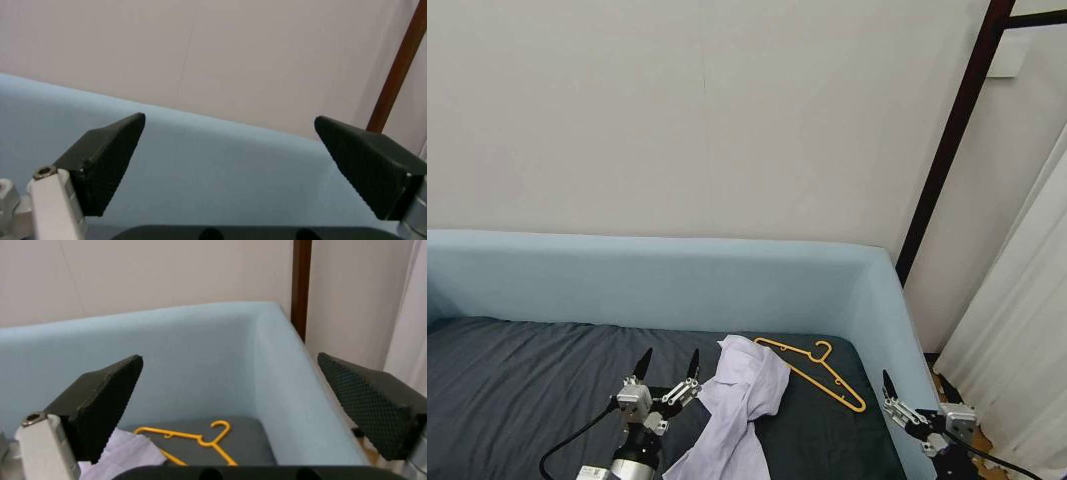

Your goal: Pick up the clothes from the sofa and hang them on the clothes hanger.

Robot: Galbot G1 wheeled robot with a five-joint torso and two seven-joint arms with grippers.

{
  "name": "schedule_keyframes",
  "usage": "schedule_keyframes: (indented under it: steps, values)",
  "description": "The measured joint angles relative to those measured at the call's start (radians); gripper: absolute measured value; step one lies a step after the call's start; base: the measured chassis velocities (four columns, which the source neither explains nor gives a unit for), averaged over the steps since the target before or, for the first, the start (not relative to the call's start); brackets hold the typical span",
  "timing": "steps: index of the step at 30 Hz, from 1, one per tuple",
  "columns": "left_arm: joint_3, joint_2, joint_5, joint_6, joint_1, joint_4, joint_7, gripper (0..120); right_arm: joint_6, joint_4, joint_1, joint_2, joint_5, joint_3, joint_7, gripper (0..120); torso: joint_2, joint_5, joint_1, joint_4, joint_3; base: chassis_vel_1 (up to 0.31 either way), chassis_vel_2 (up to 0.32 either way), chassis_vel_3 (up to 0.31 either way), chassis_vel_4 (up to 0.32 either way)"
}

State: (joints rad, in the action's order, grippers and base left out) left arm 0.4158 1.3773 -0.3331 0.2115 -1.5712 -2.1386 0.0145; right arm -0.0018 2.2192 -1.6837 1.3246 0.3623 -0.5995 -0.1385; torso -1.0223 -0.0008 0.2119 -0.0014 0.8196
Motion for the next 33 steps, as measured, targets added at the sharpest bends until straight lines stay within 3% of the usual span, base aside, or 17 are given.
schedule_keyframes:
  steps: [6,11,18,21,25,33]
  values:
    - [0.017,-0.001,0.007,0.005,-0.014,0.01,0.008,100,-0.075,0.004,0.06,-0.081,0.133,0.03,-0.051,100,0.0,-0.0003,0.0,0.0001,0.0,0.0,0.0,0.0,0.0]
    - [0.049,-0.003,0.026,-0.025,-0.049,-0.01,0.065,100,-0.163,-0.05,0.184,-0.189,0.418,0.103,-0.135,100,0.0,0.0002,0.0,0.0001,0.0,0.0,0.0,0.0,0.0]
    - [0.08,0.018,0.091,-0.068,-0.068,-0.017,0.153,100,-0.267,-0.136,0.369,-0.229,0.706,0.217,-0.281,100,0.0,0.0,0.0,0.0,0.0,0.0,0.0,0.0,0.0]
    - [0.098,0.023,0.102,-0.09,-0.073,-0.008,0.189,100,-0.296,-0.218,0.469,-0.221,0.753,0.284,-0.313,100,0.0,-0.0002,0.0,0.0002,0.0,0.0,0.0,0.0,0.0]
    - [0.128,0.021,0.104,-0.091,-0.089,0.001,0.176,100,-0.344,-0.427,0.634,-0.159,0.762,0.39,-0.327,100,0.0,-0.0002,0.0,0.0,0.0,0.0,0.0,0.0,0.0]
    - [0.155,0.022,0.105,-0.079,-0.104,0.017,0.175,100,-0.384,-0.714,0.81,-0.015,0.796,0.431,-0.332,100,0.0,-0.0003,0.0,0.0002,0.0,0.0,0.0,0.0,0.0]
